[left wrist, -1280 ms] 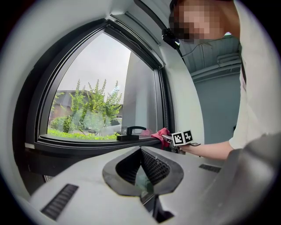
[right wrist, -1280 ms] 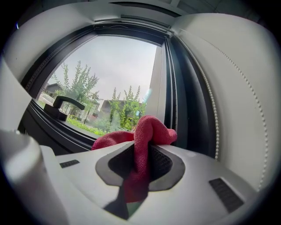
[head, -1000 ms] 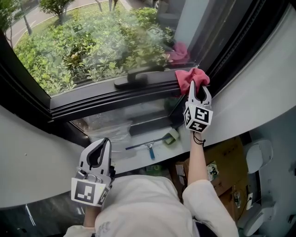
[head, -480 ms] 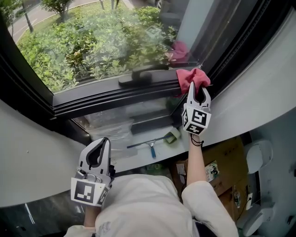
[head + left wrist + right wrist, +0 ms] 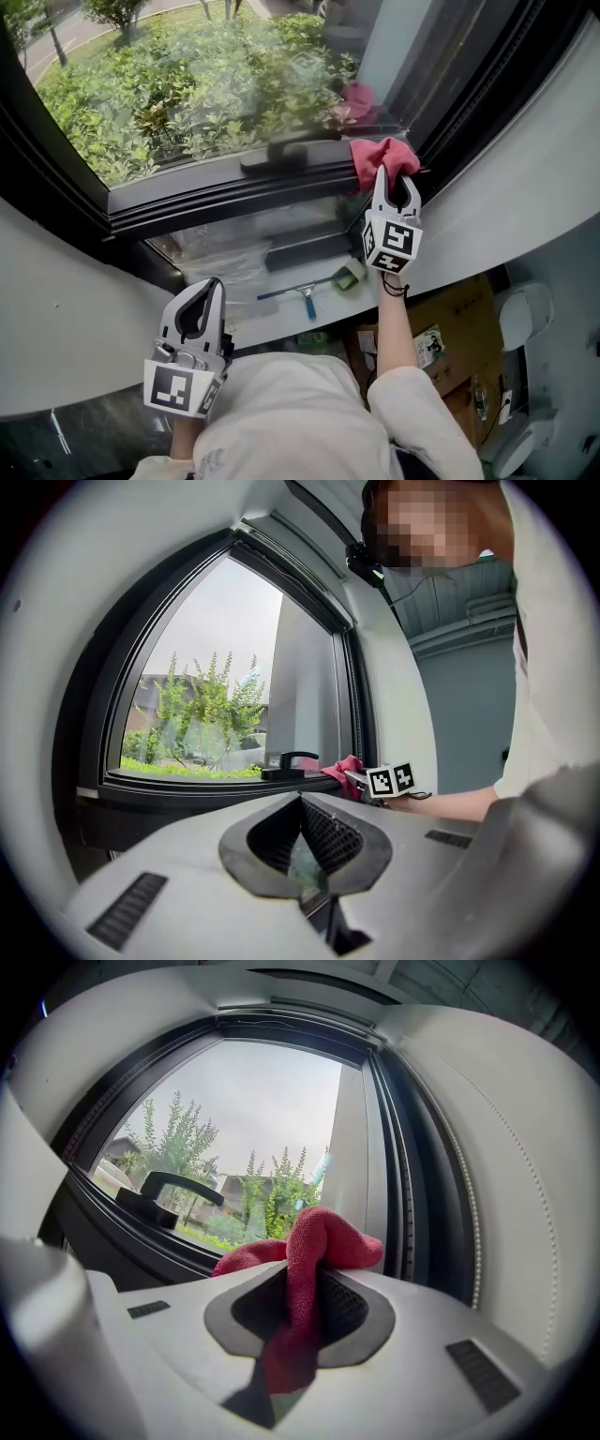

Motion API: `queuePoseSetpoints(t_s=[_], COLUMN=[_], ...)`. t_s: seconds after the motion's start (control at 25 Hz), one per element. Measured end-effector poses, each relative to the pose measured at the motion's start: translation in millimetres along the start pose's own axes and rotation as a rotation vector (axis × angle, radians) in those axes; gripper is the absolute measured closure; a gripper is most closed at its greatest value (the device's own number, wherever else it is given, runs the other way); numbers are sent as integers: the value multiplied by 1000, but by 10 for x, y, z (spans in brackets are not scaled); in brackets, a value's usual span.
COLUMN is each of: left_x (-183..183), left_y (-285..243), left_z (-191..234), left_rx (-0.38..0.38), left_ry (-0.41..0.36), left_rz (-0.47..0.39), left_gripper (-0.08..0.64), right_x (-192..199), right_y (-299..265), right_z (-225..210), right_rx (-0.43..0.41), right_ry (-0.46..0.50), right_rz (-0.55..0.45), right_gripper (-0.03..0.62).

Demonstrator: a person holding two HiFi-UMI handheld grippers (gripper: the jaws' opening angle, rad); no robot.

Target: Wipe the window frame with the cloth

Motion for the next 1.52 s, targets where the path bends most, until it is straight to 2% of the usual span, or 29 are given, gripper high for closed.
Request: queuePoseSetpoints(t_s=[0.6,0.96,1.52], left_x=[-26,-80,-45], left_y=[116,339,566], left_z=[5,172,247], left_rx=[-2,-34,-24], left_ry=[-3,-16,-10], left_rz=[-10,-31,-31], left_gripper=[552,552,552], right_x=[-103,-175,-256], right_y=[41,81,190], right_z=[300,528,852], right_rx=[-53,-53,-64], right_ry=[18,36,89], right_rz=[-19,-25,-29], right_gripper=[509,509,509])
Point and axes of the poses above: the fingertips, and each gripper's own axes: y backward along the fingers, z to its left, x out of its underside, the point moved 4 cm from there along y, backward along the fingers, and after that the axes turned 6 degrees about -z, right-handed, at the moved point
